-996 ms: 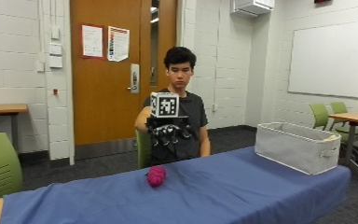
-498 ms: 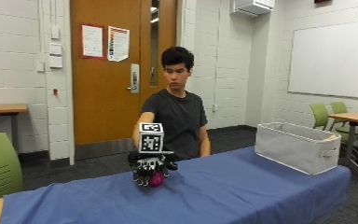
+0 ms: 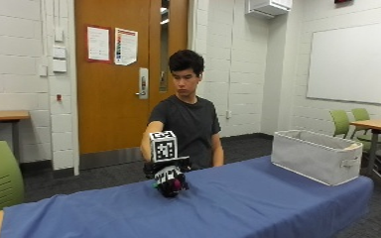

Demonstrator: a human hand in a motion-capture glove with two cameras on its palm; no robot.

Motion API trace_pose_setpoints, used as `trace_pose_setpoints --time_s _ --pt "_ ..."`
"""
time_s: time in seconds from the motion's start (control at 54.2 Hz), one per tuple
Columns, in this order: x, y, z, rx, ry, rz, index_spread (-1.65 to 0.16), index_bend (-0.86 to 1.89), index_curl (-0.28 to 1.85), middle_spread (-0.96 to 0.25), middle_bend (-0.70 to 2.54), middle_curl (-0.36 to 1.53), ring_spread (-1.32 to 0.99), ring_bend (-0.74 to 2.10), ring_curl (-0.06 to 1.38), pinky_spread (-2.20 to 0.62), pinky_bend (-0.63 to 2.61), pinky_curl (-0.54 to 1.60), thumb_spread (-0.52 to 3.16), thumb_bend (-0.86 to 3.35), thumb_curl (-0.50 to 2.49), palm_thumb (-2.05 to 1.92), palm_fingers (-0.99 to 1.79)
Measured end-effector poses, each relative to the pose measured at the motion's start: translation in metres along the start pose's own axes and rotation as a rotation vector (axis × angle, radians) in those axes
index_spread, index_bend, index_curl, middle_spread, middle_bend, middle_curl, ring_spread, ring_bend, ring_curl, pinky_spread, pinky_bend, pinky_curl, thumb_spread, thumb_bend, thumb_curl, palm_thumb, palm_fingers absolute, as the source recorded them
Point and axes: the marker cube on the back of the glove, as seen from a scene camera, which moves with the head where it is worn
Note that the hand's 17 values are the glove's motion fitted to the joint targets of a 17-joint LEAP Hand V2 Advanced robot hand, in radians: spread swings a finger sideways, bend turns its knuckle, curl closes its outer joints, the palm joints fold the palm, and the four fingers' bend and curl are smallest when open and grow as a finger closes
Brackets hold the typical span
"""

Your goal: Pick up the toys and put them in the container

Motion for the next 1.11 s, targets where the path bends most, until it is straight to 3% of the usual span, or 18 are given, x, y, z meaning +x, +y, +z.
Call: trace_pose_setpoints --time_s 0.092,0.24,0.258,0.295,0.609,0.775,0.904,1.033,1.107 --pt "-0.008 -0.007 -0.004 -0.017 0.026 -0.042 -0.33 0.15 0.01 -0.24 0.88 0.59 -0.39 1.20 0.47 -0.33 1.13 0.37 1.20 0.32 0.40 0.60 0.62" --pt "-0.025 -0.012 -0.012 -0.033 -0.024 -0.080 -0.34 0.57 0.14 -0.31 0.82 0.60 -0.43 1.13 0.47 -0.43 0.98 0.34 0.99 0.30 0.51 0.66 1.00" --pt "-0.027 -0.012 -0.014 -0.032 -0.025 -0.086 -0.35 0.50 0.13 -0.33 0.79 0.59 -0.44 1.11 0.46 -0.43 0.99 0.34 0.97 0.30 0.52 0.67 0.90" --pt "-0.034 -0.011 -0.018 -0.030 -0.029 -0.103 -0.33 0.67 0.20 -0.33 0.83 0.61 -0.43 1.11 0.47 -0.45 0.94 0.33 0.92 0.30 0.54 0.66 1.10" --pt "-0.138 -0.004 -0.126 0.078 -0.009 -0.248 -0.21 0.90 0.36 -0.34 0.87 0.68 -0.43 1.11 0.51 -0.49 0.89 0.36 0.54 0.30 0.70 0.65 1.16" --pt "-0.225 0.001 -0.193 0.190 0.008 -0.388 -0.18 0.91 0.40 -0.34 0.88 0.70 -0.43 1.11 0.52 -0.49 0.90 0.37 0.40 0.31 0.77 0.63 1.15" --pt "-0.343 0.029 -0.245 0.291 -0.006 -0.573 -0.16 0.90 0.42 -0.33 0.87 0.71 -0.43 1.11 0.53 -0.49 0.90 0.38 0.31 0.31 0.81 0.61 1.14" --pt "-0.461 0.075 -0.265 0.318 -0.070 -0.951 -0.16 0.89 0.44 -0.33 0.87 0.72 -0.43 1.11 0.53 -0.50 0.90 0.38 0.24 0.32 0.85 0.60 1.13" --pt "-0.521 0.087 -0.266 0.306 -0.069 -0.920 -0.15 0.89 0.46 -0.33 0.87 0.72 -0.43 1.11 0.53 -0.50 0.90 0.38 0.21 0.32 0.87 0.58 1.14"
